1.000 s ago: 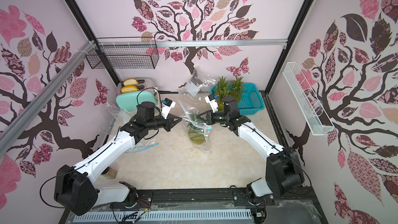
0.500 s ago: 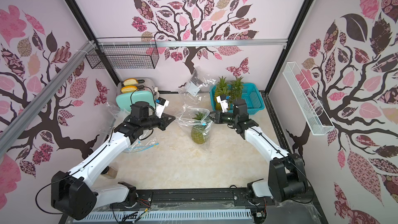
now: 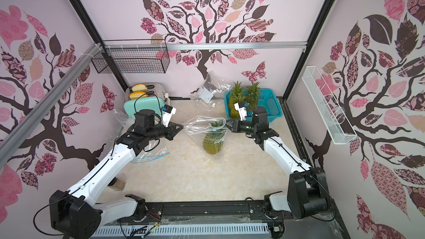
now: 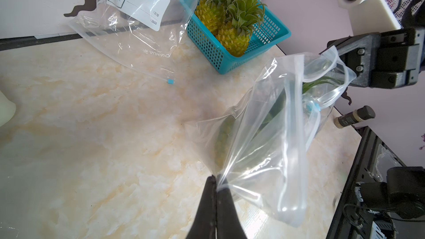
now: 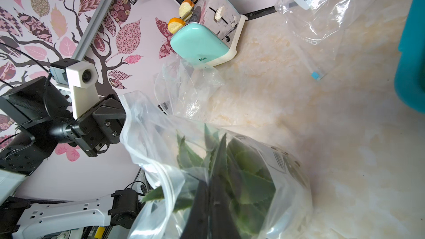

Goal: Open the zip-top bag and take out the pineapple
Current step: Open the zipper of the food storage bag at the center of the board, then pick up the pineapple from the zipper food storage bag.

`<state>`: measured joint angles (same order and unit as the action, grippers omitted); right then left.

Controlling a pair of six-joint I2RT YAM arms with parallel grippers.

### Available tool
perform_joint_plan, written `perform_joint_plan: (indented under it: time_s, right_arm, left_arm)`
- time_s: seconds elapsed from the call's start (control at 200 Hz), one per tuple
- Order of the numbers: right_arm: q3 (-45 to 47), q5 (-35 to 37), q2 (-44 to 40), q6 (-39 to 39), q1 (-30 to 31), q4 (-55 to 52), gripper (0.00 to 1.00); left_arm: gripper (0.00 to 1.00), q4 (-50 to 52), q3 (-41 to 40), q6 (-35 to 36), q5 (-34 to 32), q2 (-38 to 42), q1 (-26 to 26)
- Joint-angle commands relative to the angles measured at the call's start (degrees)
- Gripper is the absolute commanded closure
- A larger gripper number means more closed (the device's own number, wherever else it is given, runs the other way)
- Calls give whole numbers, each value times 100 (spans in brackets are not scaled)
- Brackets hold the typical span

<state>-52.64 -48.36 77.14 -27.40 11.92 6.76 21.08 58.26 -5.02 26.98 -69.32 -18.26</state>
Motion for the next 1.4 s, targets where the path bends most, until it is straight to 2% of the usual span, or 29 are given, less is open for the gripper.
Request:
perform_joint_plan:
  time_s: [0.0,0.12,0.315,0.445,0.585,0.755,0.895,1.05,1.275,1.39]
  right_arm:
    - [50,-354,-114,-134,-168,324,100]
    - [-34,-619,-60,-87,-97,251,97]
    - [-547,-515,53,531,327,-613,76]
    - [-782,-217,-24,586,434,-872,63]
    - [-1074,392,-305,838,442,-1520,60]
    - [-1762,1502,-632,1359,603,-2719,60]
    - [-2315,1459,-727,1554,942,-3239,58]
    - [-2851,1804,-510,1825,1599,-3811,55]
    - [-2850,2089,80,1725,1795,-4139,55]
    - [-2911,2305,440,1742,1905,-4336,51]
  left_arm:
    - [100,-402,-113,-218,315,53,125]
    - [100,-1056,-303,-637,915,-40,64]
    - [98,-1228,-64,-553,1214,-353,-492]
    - [97,-1279,103,-582,1374,-574,-635]
    - [98,-1515,-18,-688,1404,-572,-637]
    - [99,-1718,-138,-788,1397,-552,-636]
    - [100,-1918,-268,-904,1358,-562,-639]
    - [100,-2092,-384,-1001,1327,-548,-636]
    - [100,-2281,-552,-1092,1310,-481,-641]
    - [100,-2414,-621,-1164,1344,-519,-644]
